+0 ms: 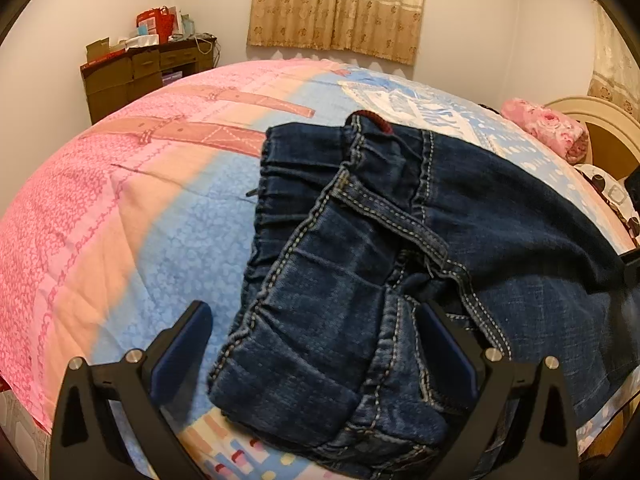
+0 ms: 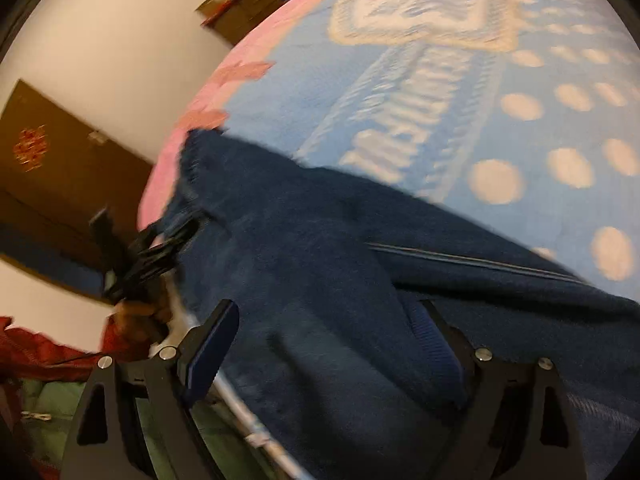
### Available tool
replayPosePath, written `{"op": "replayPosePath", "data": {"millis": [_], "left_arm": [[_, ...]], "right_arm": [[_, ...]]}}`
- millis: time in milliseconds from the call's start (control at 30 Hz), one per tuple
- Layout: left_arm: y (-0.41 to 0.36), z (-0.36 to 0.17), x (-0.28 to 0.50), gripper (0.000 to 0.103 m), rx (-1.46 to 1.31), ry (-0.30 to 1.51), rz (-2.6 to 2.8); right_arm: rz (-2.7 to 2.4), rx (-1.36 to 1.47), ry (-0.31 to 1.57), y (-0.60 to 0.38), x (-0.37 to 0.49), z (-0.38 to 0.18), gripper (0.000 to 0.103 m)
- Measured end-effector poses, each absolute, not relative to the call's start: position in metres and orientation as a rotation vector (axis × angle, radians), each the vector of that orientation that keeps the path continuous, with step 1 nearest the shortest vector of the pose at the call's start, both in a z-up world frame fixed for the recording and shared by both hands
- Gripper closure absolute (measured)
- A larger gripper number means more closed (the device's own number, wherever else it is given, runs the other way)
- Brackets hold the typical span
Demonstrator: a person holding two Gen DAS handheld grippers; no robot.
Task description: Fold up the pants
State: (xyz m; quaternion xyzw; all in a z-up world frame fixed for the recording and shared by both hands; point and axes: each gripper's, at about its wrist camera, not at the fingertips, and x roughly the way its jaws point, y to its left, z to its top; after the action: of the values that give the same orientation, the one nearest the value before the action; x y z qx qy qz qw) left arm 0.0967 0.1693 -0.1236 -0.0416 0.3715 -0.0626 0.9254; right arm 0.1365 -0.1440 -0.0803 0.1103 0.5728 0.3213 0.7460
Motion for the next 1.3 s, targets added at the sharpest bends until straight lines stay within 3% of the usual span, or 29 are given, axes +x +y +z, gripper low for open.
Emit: {"op": "replayPosePath", "data": {"millis": [100, 200, 467, 633, 867, 1033, 1133, 1300], "left_arm": [[0.168, -0.123, 0.097, 0.000, -0.091, 0.764, -0.120], [0.167, -0.122, 0.097, 0.000, -0.095, 0.769, -0.118], [0.168, -0.122, 0.098, 0.000, -0.094, 0.769, -0.124], [0.168, -0.121, 0.098, 0.000, -0.093, 0.770, -0.123], [0.168, -0.122, 0.098, 0.000, -0.094, 0.769, -0.126], [0.168, -0.122, 0.098, 0.000, -0.093, 0.772, -0.125], [0.168, -0.121, 0.098, 0.000, -0.096, 0.772, -0.124], [0.169, -0.122, 0.098, 0.000, -0.092, 0.770, -0.127]], "right_arm": [[0.776, 0.313, 1.275, -0.130, 0.154, -0.085, 0.013], [0.826, 0.569, 1.310, -0.132, 0.182, -0.095, 0.007], [0.784, 1.153, 0.996, -0.219, 0.224, -0.106, 0.007], [0.804, 1.059, 0.987, -0.208, 0.215, -0.100, 0.007], [0.770, 0.820, 1.225, -0.191, 0.197, -0.100, 0.008], [0.810, 0.872, 1.207, -0.183, 0.210, -0.101, 0.008], [0.771, 0.893, 1.073, -0.190, 0.236, -0.085, 0.008], [0.768, 0.902, 1.114, -0.197, 0.256, -0.097, 0.012]]}}
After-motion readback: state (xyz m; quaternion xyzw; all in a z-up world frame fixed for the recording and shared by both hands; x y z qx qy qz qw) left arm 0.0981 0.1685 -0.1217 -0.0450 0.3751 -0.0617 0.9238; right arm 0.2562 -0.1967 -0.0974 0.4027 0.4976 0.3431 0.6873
